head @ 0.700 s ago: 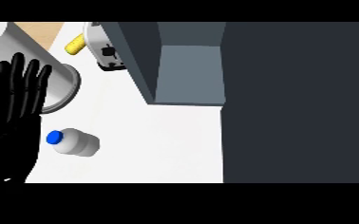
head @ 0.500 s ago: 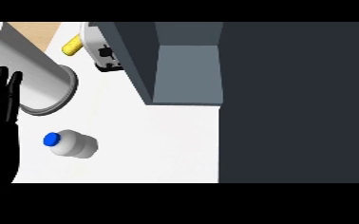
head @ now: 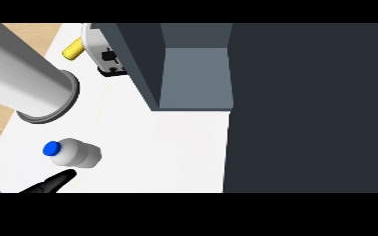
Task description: Pick up the bottled water, place it into the cabinet and close the cabinet
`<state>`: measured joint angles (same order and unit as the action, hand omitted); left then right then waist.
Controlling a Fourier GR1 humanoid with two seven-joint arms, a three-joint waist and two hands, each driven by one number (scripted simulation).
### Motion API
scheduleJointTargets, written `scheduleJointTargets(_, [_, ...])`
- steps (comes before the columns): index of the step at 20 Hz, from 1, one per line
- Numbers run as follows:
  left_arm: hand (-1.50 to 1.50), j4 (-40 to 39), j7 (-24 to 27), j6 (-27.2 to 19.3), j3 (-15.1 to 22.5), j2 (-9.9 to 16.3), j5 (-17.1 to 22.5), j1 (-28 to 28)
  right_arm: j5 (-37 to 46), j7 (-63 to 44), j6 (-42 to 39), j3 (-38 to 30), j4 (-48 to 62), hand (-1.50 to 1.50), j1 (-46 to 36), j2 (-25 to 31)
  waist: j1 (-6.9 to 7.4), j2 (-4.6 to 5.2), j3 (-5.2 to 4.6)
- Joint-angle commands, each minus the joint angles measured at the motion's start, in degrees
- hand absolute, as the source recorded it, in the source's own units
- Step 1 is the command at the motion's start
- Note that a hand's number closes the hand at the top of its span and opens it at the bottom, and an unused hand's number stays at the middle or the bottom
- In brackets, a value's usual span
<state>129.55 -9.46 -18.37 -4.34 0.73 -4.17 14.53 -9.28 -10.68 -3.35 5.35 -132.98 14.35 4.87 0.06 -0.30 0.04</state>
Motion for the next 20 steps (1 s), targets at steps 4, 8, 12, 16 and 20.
scheduleJointTargets(4, [-1.5,7.42,-3.53,-10.35,12.94,-0.7,-7.51,9.3,0.39,1.29,-2.78,4.44,-6.81,-1.5,12.37,-1.09,-0.29,0.08,-0.01])
scheduleJointTargets(8, [-1.5,8.14,-7.71,-12.28,14.61,-0.72,-12.22,9.1,2.04,3.61,-4.5,7.39,-11.68,-1.5,20.19,-1.67,-0.7,0.01,0.01])
scheduleJointTargets(12, [-1.5,5.27,-4.43,-14.76,18.08,-0.72,-13.29,11.54,-2.97,1.29,-5.51,2.43,-13.81,-1.5,21.24,0.58,-0.44,0.08,-0.03])
scheduleJointTargets(16, [-1.5,2.55,-1.39,-13.07,12.51,-0.72,-9.0,12.07,-4.02,3.93,-6.53,0.35,-10.26,-1.5,19.43,0.79,-0.15,0.15,-0.05])
scheduleJointTargets(20, [-1.5,1.3,0.52,-16.79,12.1,-0.72,-8.01,13.07,0.15,3.05,-5.52,6.5,-17.2,-1.5,25.82,-0.09,-0.39,0.07,-0.08])
